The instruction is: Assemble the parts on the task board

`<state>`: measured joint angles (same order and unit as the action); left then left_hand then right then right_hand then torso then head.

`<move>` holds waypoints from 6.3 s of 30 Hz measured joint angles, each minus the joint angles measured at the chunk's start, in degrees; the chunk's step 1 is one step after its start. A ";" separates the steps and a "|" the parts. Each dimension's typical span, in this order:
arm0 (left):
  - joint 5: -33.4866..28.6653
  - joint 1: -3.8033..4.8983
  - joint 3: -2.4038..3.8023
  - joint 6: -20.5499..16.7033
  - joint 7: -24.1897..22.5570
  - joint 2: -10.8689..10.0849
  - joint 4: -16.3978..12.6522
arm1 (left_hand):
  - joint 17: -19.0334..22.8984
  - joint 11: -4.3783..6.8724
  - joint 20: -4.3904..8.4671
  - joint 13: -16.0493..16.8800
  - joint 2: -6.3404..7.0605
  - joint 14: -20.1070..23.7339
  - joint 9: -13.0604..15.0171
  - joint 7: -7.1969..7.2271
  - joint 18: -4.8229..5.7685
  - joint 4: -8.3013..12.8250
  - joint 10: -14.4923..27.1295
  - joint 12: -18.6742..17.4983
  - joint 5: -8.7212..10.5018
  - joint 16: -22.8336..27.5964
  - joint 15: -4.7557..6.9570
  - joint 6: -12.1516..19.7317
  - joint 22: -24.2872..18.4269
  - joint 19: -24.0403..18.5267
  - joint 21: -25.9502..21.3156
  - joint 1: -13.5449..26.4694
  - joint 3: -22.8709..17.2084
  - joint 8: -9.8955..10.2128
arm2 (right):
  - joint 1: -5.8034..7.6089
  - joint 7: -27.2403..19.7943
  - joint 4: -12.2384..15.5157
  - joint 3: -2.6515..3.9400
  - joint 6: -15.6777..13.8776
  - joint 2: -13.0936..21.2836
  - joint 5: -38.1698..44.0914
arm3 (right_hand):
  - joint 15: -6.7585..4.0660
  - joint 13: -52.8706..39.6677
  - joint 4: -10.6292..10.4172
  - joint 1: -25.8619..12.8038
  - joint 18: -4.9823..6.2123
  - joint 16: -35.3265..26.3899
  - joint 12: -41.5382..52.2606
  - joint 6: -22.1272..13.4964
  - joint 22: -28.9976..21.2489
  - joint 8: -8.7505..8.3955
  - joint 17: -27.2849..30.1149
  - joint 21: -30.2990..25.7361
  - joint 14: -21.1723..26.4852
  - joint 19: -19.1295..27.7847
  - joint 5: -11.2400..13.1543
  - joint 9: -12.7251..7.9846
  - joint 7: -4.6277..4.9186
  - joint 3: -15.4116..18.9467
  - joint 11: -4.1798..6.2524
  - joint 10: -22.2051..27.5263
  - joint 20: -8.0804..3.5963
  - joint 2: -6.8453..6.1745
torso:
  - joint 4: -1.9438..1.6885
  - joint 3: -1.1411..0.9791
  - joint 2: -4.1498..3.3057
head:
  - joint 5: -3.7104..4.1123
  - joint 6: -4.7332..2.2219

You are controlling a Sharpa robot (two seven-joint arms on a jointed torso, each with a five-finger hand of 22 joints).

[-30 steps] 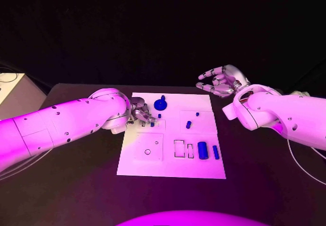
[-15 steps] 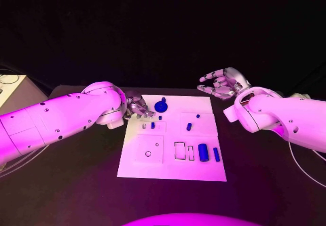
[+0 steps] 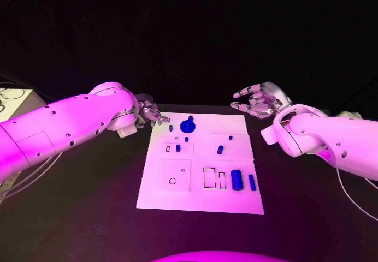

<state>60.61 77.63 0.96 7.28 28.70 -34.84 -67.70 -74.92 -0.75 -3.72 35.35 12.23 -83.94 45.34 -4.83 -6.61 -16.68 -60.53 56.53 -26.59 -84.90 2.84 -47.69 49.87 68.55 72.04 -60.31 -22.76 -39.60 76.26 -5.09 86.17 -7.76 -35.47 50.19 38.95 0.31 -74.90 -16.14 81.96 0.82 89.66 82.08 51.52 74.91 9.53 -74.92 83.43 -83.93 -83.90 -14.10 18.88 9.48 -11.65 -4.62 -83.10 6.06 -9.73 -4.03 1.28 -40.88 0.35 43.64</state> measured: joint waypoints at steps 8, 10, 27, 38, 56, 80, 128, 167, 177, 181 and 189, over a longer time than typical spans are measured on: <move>-0.32 0.23 0.04 0.90 -0.51 3.67 5.87 | 0.00 -0.52 -0.37 -0.11 -0.14 0.00 -0.26 -0.51 -0.01 -0.08 0.98 -0.14 0.00 0.00 -0.43 1.36 -0.72 -0.37 -0.46 -0.59 0.39 0.81 | 0.00 -0.01 -0.02 0.00 0.01 -0.05 -0.02 | 0.00 0.00 0.00 0.00 0.00 0.00 0.00 0.00 0.00 0.00 0.00 0.00 0.00 0.00 0.00 0.00 0.00 0.00 0.00 0.00 0.00 0.00 | -0.11 0.03 -0.06 | 0.19 -0.02; -0.36 0.26 0.00 1.26 -0.70 4.71 7.30 | 0.00 -0.69 -0.37 -0.13 -0.30 0.05 -0.79 -0.79 0.00 -0.08 1.15 -0.24 0.00 0.00 -0.56 1.83 -0.62 -0.37 -0.48 -0.75 0.39 1.51 | 0.00 -0.01 -0.01 0.00 0.02 -0.09 -0.02 | 0.00 0.00 0.00 0.00 0.00 0.00 0.00 0.00 -0.01 0.00 0.00 0.00 0.00 0.00 0.00 0.00 0.00 0.00 0.00 0.00 0.00 0.00 | -0.08 0.03 -0.12 | 0.07 -0.02; -0.71 0.27 -1.82 3.88 -1.77 9.57 14.92 | 0.00 -1.51 -0.74 -0.25 -0.30 -0.10 -2.94 -1.60 -0.01 -0.10 2.38 -0.24 0.66 0.00 -1.13 2.64 0.05 -0.68 -0.48 -0.75 1.36 3.38 | 0.01 0.02 -0.01 0.00 0.02 -0.40 -0.03 | 0.00 0.00 0.00 0.00 0.00 0.00 0.00 0.00 0.03 0.00 0.01 0.00 0.00 0.00 0.00 0.00 0.00 0.00 0.00 0.00 0.00 0.00 | 0.26 0.15 -0.68 | -0.36 -0.24; -0.87 0.21 -2.48 5.05 -2.19 10.96 16.27 | 0.00 -1.71 -0.93 -0.24 -0.30 0.10 -3.09 -1.60 -0.01 -0.08 2.59 -0.24 0.89 -0.24 -1.33 2.64 0.11 -0.48 -0.48 -0.75 1.65 3.59 | 0.01 0.02 -0.11 0.00 0.03 -0.60 -0.04 | 0.00 0.00 0.00 0.00 0.00 0.00 0.00 0.00 0.03 0.00 0.01 0.00 0.00 0.00 0.00 0.00 0.00 0.00 0.00 0.00 0.00 0.00 | 0.36 0.17 -0.65 | -0.43 -0.06; -1.45 -0.09 -3.11 6.55 -2.54 11.71 17.77 | 0.00 -1.71 -1.05 -0.24 -1.52 -0.10 -3.90 -1.60 -0.01 -0.08 2.59 -0.24 1.11 -0.24 -1.53 2.64 0.18 -0.62 -0.47 -2.42 1.65 3.81 | 0.01 0.01 -0.17 0.01 0.09 -0.73 -0.05 | 0.00 0.00 0.00 0.00 0.00 0.00 0.00 0.00 0.01 0.00 0.02 0.01 0.00 0.00 0.00 0.00 0.00 0.00 0.00 0.00 0.00 0.00 | 0.36 0.16 -0.69 | -0.24 0.10; -6.10 -0.13 -3.12 4.44 -4.09 10.70 17.30 | 0.00 -1.39 -1.11 -0.90 -5.72 -0.10 -4.67 -1.40 -0.01 1.15 3.32 -0.24 1.11 -0.24 -1.52 2.00 0.19 -0.68 -0.25 -10.53 -1.65 3.01 | 0.01 0.05 -0.34 0.00 0.23 -0.74 -0.05 | 0.00 0.00 -0.07 -0.52 0.01 0.00 0.00 0.00 -0.01 0.00 0.02 0.01 0.00 0.00 0.00 0.00 0.00 -0.40 0.00 0.00 0.00 0.07 | 0.28 0.14 -0.62 | -0.07 0.73; -7.91 -2.65 -5.07 -4.46 -7.82 -7.99 -11.56 | 0.00 0.33 0.25 -1.41 -1.20 -0.12 -4.21 0.11 0.00 4.34 -0.95 1.39 0.77 -2.67 -0.28 0.05 7.50 1.88 4.90 -6.71 -17.01 -4.77 | 0.02 0.74 0.03 -0.05 2.05 0.64 -0.06 | 0.00 0.00 0.16 -0.52 0.00 -0.21 0.00 0.01 0.01 0.21 0.00 0.01 0.00 0.00 0.00 0.00 0.00 -0.63 0.00 0.00 0.00 0.07 | -0.60 0.14 0.04 | -0.64 1.51; -0.32 -3.72 -6.38 -6.31 -4.11 -5.73 -11.72 | 0.00 0.44 0.12 -0.86 -0.51 -0.12 -4.13 0.26 -0.01 4.19 -1.25 2.00 0.78 -2.67 -0.29 -0.07 7.71 1.99 4.90 -5.76 -17.17 -5.16 | 0.01 1.00 -0.06 -0.09 2.78 0.60 -0.03 | 0.00 0.00 0.16 -0.52 0.00 -0.21 0.00 0.01 0.04 0.21 0.01 0.01 0.00 0.00 0.00 0.00 0.00 -0.63 0.00 0.00 0.00 0.07 | -0.42 0.10 -0.12 | -0.51 2.26; 0.26 -3.68 -6.34 -5.42 -3.85 -5.57 -11.76 | 0.00 0.43 0.12 -0.92 -0.50 -0.11 -4.14 0.26 -0.01 4.20 -1.24 2.00 0.79 -2.67 -0.29 -0.07 7.71 1.99 4.90 -5.76 -17.17 -5.18 | 0.01 1.02 -0.08 -0.10 2.88 0.58 -0.03 | 0.00 0.00 0.16 -0.52 0.00 -0.21 0.00 0.00 0.03 0.21 0.01 0.01 0.00 0.00 0.00 0.00 0.00 -0.63 0.00 0.00 0.00 0.07 | -0.41 0.07 -0.10 | -0.53 2.65; 0.46 -3.67 -6.32 -4.99 -3.84 -5.66 -11.76 | 0.00 0.42 0.12 -0.92 -0.50 -0.11 -4.15 0.25 -0.01 4.20 -1.24 2.00 0.79 -2.67 -0.29 -0.06 7.69 1.99 4.90 -5.76 -17.17 -5.18 | 0.01 1.03 -0.11 -0.10 2.92 0.61 -0.03 | 0.00 0.00 0.16 -0.52 0.00 -0.21 0.00 0.01 0.03 0.21 0.01 0.01 0.00 0.00 0.00 0.00 0.00 -0.63 0.00 0.00 0.00 0.07 | -0.41 0.07 -0.10 | -0.54 2.71; 0.43 -3.72 -6.35 -4.05 -4.11 -5.93 -11.83 | 0.00 0.42 0.12 -0.92 -0.36 -0.11 -4.21 0.25 0.00 4.20 -1.24 2.00 0.88 -2.67 -0.29 -0.05 7.52 1.99 4.89 -5.62 -17.17 -5.17 | 0.00 1.05 -0.15 -0.11 3.01 0.61 -0.03 | 0.00 0.00 0.00 -0.51 0.00 -0.20 0.00 0.00 0.02 0.45 0.02 0.01 0.00 0.00 0.00 0.00 0.00 -0.79 0.00 0.00 0.00 0.07 | -0.44 0.10 -0.09 | -0.45 2.91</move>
<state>61.04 73.91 -5.38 3.24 24.59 -40.76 -79.54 -74.92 -0.33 -3.60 34.43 11.87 -84.05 41.14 -4.58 -6.61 -12.48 -61.77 58.53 -25.71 -87.57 2.55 -47.74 57.39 70.54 76.94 -65.93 -39.93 -44.77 76.26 -4.03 86.01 -7.86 -32.46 50.80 38.92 0.31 -74.90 -16.14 81.44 0.82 89.45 82.08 51.52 74.93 9.97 -74.90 83.44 -83.93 -83.91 -14.10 18.88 9.48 -12.44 -4.62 -83.11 6.06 -9.66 -4.47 1.38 -40.97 -0.10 46.55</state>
